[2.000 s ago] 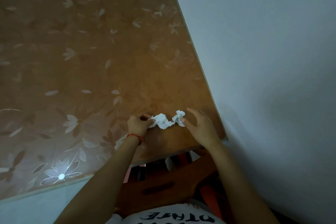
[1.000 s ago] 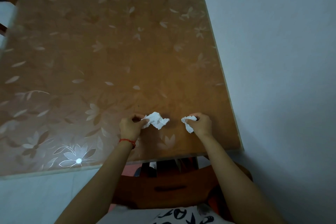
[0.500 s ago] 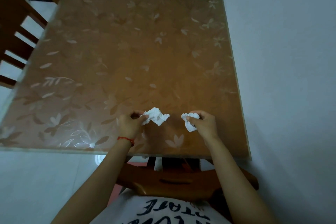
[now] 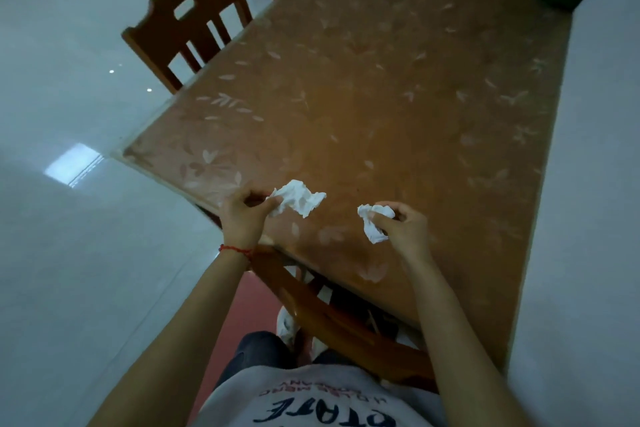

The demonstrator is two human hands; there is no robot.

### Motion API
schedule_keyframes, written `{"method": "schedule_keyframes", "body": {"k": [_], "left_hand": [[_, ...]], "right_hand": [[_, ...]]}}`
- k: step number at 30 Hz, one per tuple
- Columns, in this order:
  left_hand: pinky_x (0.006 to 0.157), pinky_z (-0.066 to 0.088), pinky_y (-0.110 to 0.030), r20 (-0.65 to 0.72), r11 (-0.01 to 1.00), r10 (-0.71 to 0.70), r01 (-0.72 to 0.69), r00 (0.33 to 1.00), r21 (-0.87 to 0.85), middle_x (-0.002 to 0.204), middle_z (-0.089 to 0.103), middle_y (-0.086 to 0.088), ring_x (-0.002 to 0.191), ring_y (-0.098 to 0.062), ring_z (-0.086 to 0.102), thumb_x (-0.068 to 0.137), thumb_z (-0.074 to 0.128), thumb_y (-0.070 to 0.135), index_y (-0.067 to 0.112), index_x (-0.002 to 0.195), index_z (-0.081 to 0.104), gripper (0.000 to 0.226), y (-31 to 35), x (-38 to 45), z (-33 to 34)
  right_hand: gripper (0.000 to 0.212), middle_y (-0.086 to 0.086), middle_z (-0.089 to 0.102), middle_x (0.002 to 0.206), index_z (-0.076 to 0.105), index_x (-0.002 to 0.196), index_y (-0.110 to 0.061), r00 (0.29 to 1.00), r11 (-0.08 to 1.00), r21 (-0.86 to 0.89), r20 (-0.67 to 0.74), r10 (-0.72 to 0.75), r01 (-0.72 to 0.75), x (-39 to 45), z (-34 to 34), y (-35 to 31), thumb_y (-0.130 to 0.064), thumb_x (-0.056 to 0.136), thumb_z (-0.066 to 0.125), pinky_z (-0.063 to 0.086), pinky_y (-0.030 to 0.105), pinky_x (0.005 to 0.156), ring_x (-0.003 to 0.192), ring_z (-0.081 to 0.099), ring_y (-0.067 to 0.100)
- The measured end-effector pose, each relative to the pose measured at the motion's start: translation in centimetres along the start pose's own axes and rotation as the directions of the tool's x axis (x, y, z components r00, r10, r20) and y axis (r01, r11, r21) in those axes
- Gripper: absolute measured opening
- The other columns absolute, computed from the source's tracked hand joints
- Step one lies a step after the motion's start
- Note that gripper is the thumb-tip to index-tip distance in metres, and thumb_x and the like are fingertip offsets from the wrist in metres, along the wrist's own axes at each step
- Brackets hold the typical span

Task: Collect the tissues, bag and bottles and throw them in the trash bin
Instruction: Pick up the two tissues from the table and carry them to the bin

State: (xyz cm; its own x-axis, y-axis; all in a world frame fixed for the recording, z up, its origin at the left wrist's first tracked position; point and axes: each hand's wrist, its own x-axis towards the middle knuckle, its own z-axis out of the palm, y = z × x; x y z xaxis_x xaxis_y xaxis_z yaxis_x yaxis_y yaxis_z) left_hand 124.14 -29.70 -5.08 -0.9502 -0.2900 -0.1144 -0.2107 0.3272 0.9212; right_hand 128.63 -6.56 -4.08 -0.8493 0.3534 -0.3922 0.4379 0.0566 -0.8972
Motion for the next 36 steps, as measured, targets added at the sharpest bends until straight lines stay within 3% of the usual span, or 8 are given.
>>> {"method": "schedule_keyframes", "body": {"k": [4,8,12,18,22,25,31,36], "left_hand": [[0.069,0.051,-0.018,-0.134,0.998,-0.041,0.034,0.99,-0.053,0.077,0.066,-0.003,0.07,-0.011,0.061,0.069,0.075,0.011,0.007,0.081,0.07,0.014,-0.5,-1.0,-4.0],[0.053,0.046,-0.005,-0.234,0.99,-0.088,0.059,0.968,-0.127,0.069,0.065,0.003,0.056,0.005,0.059,0.069,0.075,0.009,0.014,0.073,0.068,0.009,-1.8,-1.8,-8.3],[0.057,0.049,-0.009,-0.322,0.983,-0.142,0.094,0.936,-0.161,0.067,0.065,0.002,0.058,-0.003,0.059,0.069,0.075,0.009,0.01,0.074,0.069,0.008,-4.2,-2.2,-13.3],[0.055,0.047,-0.006,-0.427,0.971,-0.212,0.138,0.879,-0.197,0.067,0.065,-0.002,0.054,0.002,0.058,0.069,0.075,0.011,0.005,0.075,0.068,0.011,-8.6,-2.8,-22.0],[0.061,0.051,-0.018,-0.502,0.948,-0.293,0.179,0.814,-0.263,0.068,0.065,-0.006,0.059,-0.011,0.059,0.068,0.076,0.011,0.007,0.073,0.068,0.011,-11.7,-3.8,-28.2],[0.061,0.05,-0.018,-0.56,0.936,-0.336,0.201,0.757,-0.29,0.065,0.065,-0.003,0.057,-0.011,0.059,0.068,0.076,0.012,0.011,0.071,0.067,0.009,-14.0,-5.1,-32.6],[0.051,0.045,-0.006,-0.653,0.901,-0.43,0.249,0.624,-0.354,0.063,0.065,0.0,0.048,0.003,0.056,0.067,0.077,0.015,0.01,0.072,0.068,0.012,-17.7,-7.6,-39.2],[0.051,0.044,-0.005,-0.694,0.879,-0.477,0.275,0.539,-0.391,0.064,0.064,0.0,0.051,0.001,0.056,0.067,0.076,0.012,0.011,0.071,0.068,0.009,-19.6,-7.8,-41.7]], "right_hand": [[0.015,-0.001,0.069,0.08,0.068,0.085,-0.016,0.993,0.999,-0.025,0.108,-0.037,0.039,-0.6,3.4,-1.5,-0.017,0.073,0.076,0.048,0.013,0.059,0.074,0.065,0.008],[0.014,-0.002,0.069,0.076,0.067,0.083,-0.017,0.976,0.997,-0.024,0.205,-0.069,0.075,-1.8,7.7,-2.8,-0.015,0.073,0.077,0.047,0.007,0.052,0.063,0.065,0.0],[0.013,-0.007,0.068,0.069,0.067,0.074,-0.021,0.952,0.993,-0.033,0.292,-0.097,0.112,-3.2,12.9,-3.9,-0.011,0.072,0.076,0.047,0.008,0.05,0.056,0.063,-0.004],[0.013,-0.001,0.07,0.074,0.069,0.076,-0.02,0.89,0.981,-0.086,0.439,-0.121,0.176,-6.5,22.6,-4.7,-0.01,0.073,0.075,0.049,0.015,0.056,0.066,0.064,0.011],[0.015,0.005,0.068,0.08,0.07,0.088,-0.009,0.822,0.966,-0.142,0.56,-0.103,0.218,-9.5,29.7,-4.6,-0.009,0.074,0.075,0.049,0.025,0.068,0.074,0.062,0.016],[0.007,0.004,0.059,0.067,0.067,0.073,-0.008,0.731,0.955,-0.153,0.677,-0.087,0.255,-12.3,34.6,-4.5,-0.006,0.074,0.074,0.047,0.032,0.068,0.067,0.056,0.019],[0.012,-0.002,0.062,0.068,0.069,0.082,-0.009,0.658,0.958,-0.172,0.753,-0.023,0.231,-16.4,42.2,-3.5,-0.009,0.072,0.076,0.046,0.01,0.052,0.06,0.057,0.005],[0.018,-0.002,0.062,0.069,0.07,0.084,-0.01,0.593,0.945,-0.227,0.804,0.044,0.237,-17.3,46.7,-3.2,-0.013,0.068,0.079,0.045,0.014,0.051,0.059,0.056,0.008]]}}
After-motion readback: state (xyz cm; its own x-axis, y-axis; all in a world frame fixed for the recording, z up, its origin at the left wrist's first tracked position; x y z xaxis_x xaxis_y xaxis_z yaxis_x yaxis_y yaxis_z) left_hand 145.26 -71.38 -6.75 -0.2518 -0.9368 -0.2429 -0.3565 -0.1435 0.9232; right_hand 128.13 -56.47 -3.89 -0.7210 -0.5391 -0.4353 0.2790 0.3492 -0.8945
